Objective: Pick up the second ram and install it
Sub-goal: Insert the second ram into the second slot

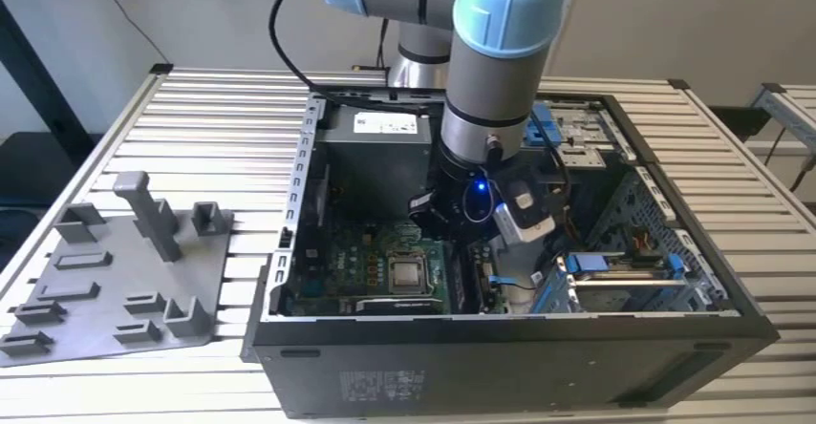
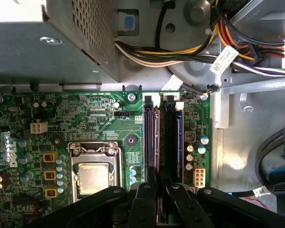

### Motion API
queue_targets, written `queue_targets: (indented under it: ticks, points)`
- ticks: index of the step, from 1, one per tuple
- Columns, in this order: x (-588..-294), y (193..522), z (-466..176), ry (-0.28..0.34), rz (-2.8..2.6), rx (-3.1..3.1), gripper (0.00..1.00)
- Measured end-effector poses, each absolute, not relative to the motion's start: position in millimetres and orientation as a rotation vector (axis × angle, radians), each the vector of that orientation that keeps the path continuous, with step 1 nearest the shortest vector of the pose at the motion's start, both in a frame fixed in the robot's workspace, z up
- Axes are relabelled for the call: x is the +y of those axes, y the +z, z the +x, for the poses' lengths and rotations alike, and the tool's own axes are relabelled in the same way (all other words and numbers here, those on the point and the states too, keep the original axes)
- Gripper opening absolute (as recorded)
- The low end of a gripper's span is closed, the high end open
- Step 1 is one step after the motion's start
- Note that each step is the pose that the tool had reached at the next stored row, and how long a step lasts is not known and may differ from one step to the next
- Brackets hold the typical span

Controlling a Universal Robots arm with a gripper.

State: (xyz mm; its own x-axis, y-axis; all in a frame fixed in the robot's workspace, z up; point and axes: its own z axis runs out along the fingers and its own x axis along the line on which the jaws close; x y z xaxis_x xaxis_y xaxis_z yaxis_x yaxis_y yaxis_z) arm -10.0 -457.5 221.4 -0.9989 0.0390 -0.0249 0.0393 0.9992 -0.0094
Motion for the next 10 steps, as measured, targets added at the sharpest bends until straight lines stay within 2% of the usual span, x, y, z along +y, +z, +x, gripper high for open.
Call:
queue_targets:
  ticks: [10]
  points:
    - [-457.8, 222.3, -9.1, -0.015, 0.025, 3.117, 0.14]
